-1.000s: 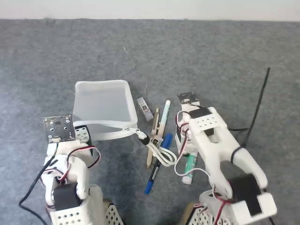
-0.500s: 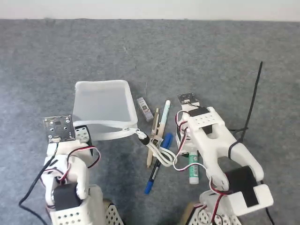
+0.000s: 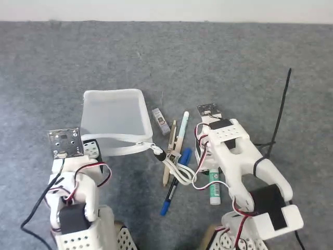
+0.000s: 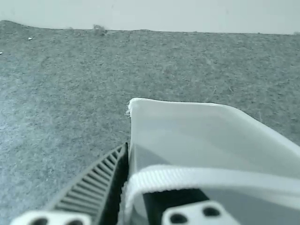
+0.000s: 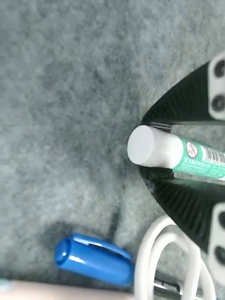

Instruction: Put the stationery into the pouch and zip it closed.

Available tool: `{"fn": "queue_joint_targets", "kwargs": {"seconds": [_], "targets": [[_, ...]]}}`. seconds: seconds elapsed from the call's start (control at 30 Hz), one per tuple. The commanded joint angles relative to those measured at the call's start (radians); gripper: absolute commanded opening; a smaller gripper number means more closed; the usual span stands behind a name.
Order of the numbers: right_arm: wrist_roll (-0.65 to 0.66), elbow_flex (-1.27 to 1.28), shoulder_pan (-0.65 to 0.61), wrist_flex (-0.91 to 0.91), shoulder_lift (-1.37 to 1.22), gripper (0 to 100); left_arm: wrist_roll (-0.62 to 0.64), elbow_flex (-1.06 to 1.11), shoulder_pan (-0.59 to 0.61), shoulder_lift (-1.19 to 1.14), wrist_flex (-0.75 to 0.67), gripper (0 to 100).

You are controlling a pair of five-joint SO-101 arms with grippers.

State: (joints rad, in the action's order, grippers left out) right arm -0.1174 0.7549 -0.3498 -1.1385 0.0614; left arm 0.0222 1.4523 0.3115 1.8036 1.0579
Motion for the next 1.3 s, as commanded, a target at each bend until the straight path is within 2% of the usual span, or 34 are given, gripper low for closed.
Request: {"fn": "queue_joint_targets", "kwargs": {"seconds": [0.0, 0.2, 0.3, 0.4, 0.67, 0.83, 1.0, 1.27], "targets": [[-0.005, -0.052, -0.028, 0.015, 0.015, 1.5, 0.009, -0.108, 0.0, 0.015, 0.018, 1], [-0.003, -0.046, -0.022, 0.007, 0.073, 0.6, 0.002, -0.177, -0.002, 0.012, 0.064, 1], [-0.003, -0.044, -0.021, -0.007, 0.093, 0.6, -0.031, -0.205, -0.046, -0.014, 0.063, 1], [-0.005, -0.044, -0.021, -0.015, 0.102, 0.6, -0.034, -0.272, -0.086, -0.133, 0.063, 1], [-0.005, -0.044, -0.021, -0.015, 0.104, 0.6, -0.012, -0.601, -0.092, -0.5, 0.123, 1], [-0.005, -0.046, -0.021, -0.015, 0.104, 0.6, -0.008, -0.748, -0.094, -0.612, 0.18, 1], [-0.005, -0.052, -0.021, -0.015, 0.119, 0.8, 0.021, -0.805, -0.094, -0.712, 0.206, 1], [-0.003, -0.044, -0.022, -0.136, 0.364, 0.9, 0.032, -0.88, -0.087, -0.798, 0.242, 1]]}}
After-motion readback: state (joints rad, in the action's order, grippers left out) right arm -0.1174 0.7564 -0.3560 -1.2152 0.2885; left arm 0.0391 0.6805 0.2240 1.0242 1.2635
